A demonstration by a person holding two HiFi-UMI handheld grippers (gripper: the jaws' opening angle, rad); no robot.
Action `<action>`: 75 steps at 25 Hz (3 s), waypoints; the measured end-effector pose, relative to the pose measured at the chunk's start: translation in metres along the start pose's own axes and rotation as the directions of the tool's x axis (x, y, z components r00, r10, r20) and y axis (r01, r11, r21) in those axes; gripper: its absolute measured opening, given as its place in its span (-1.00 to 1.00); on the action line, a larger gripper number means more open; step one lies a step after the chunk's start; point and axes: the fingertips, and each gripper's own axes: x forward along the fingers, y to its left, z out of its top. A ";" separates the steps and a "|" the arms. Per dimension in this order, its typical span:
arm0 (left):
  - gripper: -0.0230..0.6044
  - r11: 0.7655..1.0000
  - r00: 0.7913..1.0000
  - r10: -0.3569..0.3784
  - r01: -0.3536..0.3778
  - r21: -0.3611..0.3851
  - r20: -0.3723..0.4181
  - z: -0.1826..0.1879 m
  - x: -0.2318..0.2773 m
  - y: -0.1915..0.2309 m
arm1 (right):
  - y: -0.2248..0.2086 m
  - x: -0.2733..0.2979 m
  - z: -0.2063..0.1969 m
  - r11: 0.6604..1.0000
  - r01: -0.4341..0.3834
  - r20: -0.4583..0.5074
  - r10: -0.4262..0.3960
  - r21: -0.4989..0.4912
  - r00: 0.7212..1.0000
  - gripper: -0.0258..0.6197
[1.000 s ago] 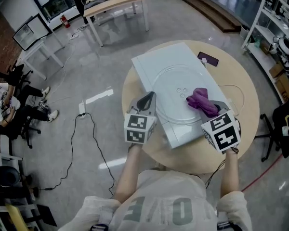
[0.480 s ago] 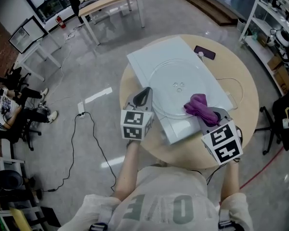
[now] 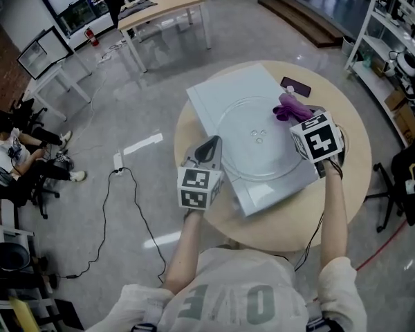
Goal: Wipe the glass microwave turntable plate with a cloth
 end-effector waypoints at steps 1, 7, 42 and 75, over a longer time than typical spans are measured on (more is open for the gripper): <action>-0.92 1.000 1.000 -0.001 0.001 0.001 0.000 0.000 0.000 -0.001 | -0.002 0.005 -0.003 1.000 -0.001 -0.015 0.000 -0.001 1.000 -0.77; -0.93 1.000 1.000 0.001 -0.001 0.000 0.008 0.001 -0.001 0.002 | 0.002 0.013 -0.008 1.000 -0.008 -0.035 0.008 -0.010 0.999 -0.77; -0.92 1.000 1.000 0.007 -0.007 0.013 0.005 0.003 0.002 0.002 | 0.052 -0.091 -0.041 0.999 -0.025 0.026 0.026 -0.048 0.999 -0.77; -0.92 0.999 0.999 0.030 -0.029 0.029 -0.021 0.000 0.004 0.003 | 0.087 -0.120 -0.089 0.997 -0.006 -0.022 0.008 0.071 1.000 -0.77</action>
